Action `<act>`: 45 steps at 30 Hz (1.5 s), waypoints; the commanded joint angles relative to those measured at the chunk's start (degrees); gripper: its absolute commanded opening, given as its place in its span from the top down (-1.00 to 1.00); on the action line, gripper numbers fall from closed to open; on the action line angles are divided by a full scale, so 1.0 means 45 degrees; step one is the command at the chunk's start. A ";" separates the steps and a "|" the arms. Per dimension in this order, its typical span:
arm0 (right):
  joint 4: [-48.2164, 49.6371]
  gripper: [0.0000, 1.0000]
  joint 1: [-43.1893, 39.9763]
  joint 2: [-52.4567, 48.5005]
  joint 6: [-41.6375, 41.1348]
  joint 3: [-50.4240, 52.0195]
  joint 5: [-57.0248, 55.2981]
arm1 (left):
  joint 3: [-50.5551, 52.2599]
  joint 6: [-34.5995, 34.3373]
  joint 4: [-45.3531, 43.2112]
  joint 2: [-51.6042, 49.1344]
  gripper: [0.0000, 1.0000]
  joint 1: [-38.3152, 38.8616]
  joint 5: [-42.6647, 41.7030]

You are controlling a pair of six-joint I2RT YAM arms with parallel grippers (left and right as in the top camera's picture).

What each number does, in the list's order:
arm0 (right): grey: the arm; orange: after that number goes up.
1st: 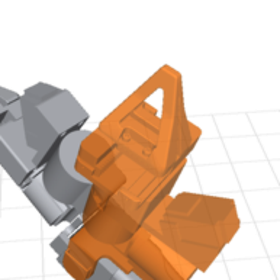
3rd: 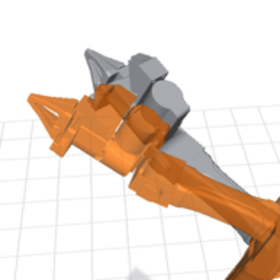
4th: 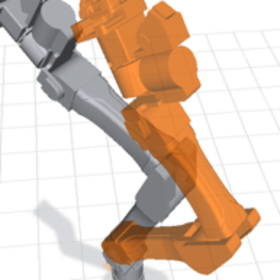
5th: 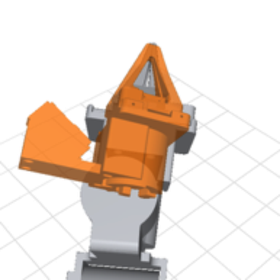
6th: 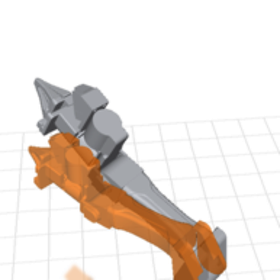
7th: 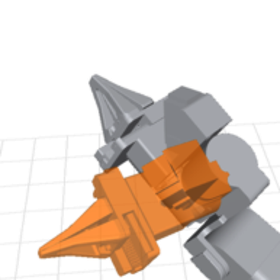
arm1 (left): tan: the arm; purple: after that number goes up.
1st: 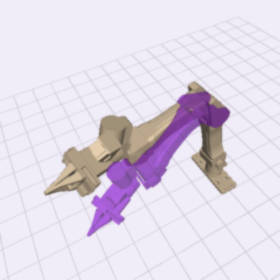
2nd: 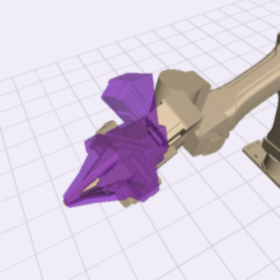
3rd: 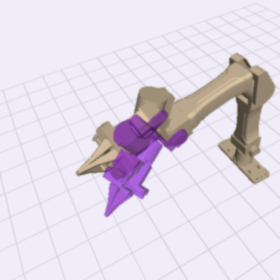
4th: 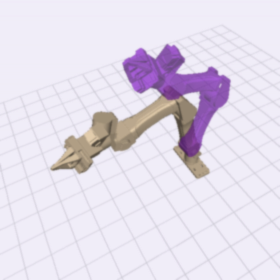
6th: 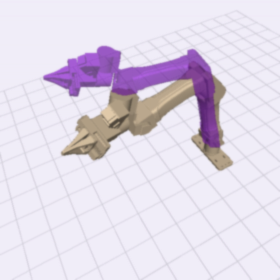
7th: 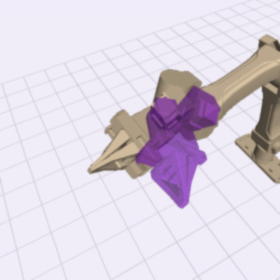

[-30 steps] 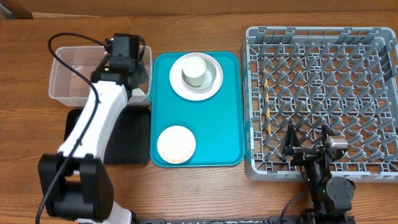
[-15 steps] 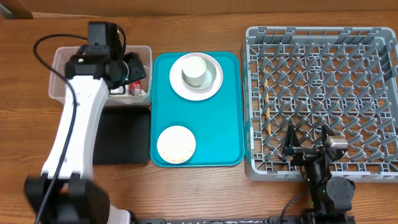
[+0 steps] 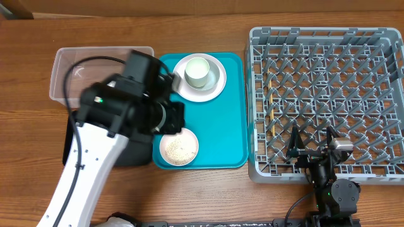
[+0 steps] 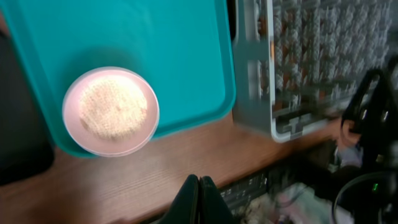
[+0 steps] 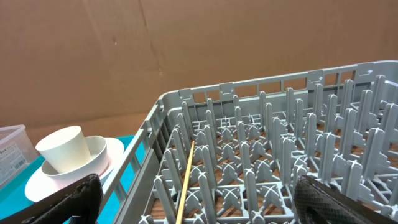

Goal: Sort waste into correct bins and load items into the dishwasher
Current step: 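Reach the left gripper to the pink rice bowl and grip its rim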

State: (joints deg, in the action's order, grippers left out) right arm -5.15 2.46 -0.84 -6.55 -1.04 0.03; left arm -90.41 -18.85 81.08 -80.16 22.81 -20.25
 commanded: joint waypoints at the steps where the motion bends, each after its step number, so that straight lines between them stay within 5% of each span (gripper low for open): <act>1: 0.0068 -1.00 0.0010 0.0151 0.0034 0.0131 0.0063 | 0.0379 0.0170 0.0214 -0.0029 0.92 0.1268 0.0384; 11: 0.0068 -1.00 0.0010 0.0151 0.0034 0.0131 0.0063 | 0.2409 -0.3079 -0.1486 -0.0044 0.92 0.5017 0.3007; 18: 0.0068 -1.00 0.0010 0.0151 0.0034 0.0131 0.0063 | 0.3551 -0.4935 -0.1933 -0.0044 0.92 0.5877 0.4843; 28: 0.0068 -1.00 0.0010 0.0151 0.0034 0.0131 0.0063 | 0.6751 -0.5003 -0.5401 -0.0092 0.40 0.5824 0.5178; 45: 0.0068 -1.00 0.0010 0.0151 0.0034 0.0131 0.0063 | 0.8820 -0.4954 -0.9024 -0.1311 0.37 0.5756 0.9020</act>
State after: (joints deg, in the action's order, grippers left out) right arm -5.17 2.46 -0.84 -6.57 -1.04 0.03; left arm -51.59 -40.56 40.91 -84.29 49.04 15.70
